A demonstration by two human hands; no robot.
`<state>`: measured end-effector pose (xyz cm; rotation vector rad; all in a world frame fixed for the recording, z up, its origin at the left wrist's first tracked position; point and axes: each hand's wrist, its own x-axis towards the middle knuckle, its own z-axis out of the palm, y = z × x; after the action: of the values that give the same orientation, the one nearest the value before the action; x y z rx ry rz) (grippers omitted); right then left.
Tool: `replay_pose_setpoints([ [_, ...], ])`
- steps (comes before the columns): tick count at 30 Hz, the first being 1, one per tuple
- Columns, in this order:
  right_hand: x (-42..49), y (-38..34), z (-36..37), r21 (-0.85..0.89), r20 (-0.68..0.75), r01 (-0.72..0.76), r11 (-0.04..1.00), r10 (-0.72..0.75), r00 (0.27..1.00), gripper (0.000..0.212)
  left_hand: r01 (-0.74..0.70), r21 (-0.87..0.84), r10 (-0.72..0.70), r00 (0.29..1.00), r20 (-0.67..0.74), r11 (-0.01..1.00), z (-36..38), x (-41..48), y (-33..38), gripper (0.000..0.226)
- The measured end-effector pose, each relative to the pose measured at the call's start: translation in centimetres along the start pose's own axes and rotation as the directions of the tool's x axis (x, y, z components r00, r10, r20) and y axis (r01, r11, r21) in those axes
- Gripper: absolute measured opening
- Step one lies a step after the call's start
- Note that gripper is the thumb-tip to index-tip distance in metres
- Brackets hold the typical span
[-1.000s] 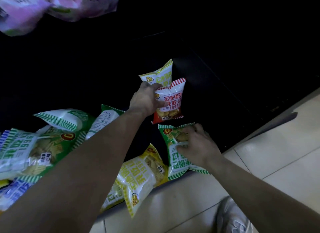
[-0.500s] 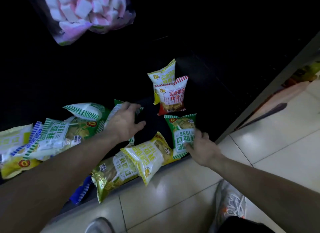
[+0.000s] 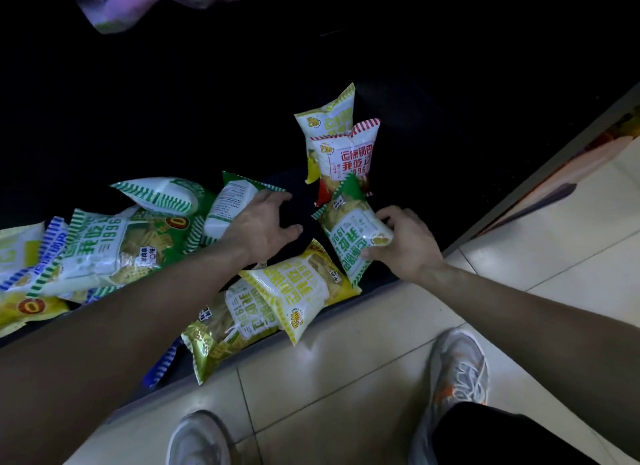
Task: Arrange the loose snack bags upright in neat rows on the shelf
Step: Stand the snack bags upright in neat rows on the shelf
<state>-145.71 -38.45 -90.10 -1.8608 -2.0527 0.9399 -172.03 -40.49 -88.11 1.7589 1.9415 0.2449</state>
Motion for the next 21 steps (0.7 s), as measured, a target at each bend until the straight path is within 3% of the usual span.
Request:
replay_pose_setpoints([
  [10,0.8,-3.8,-2.2,0.059,-0.066,0.360,0.931,-0.356,0.932,0.057,-0.114,-0.058,0.111,0.993,-0.045,0.992,-0.7,-0.6,-0.9,0.090],
  [16,1.6,-6.7,-1.3,0.255,-0.098,0.371,0.893,-0.358,0.929,0.057,-0.218,-0.055,0.214,0.974,-0.068,0.974,-1.0,-0.9,-0.3,0.080],
  [18,2.0,-7.3,-0.5,0.319,-0.154,0.351,0.880,-0.318,0.936,0.043,-0.198,-0.093,0.189,0.977,-0.099,0.976,-1.0,-0.8,-0.2,0.083],
  [21,2.7,-7.8,0.4,0.241,-0.196,0.419,0.876,-0.378,0.905,0.026,-0.188,-0.136,0.168,0.975,-0.146,0.973,-1.3,-0.4,-0.4,0.076],
])
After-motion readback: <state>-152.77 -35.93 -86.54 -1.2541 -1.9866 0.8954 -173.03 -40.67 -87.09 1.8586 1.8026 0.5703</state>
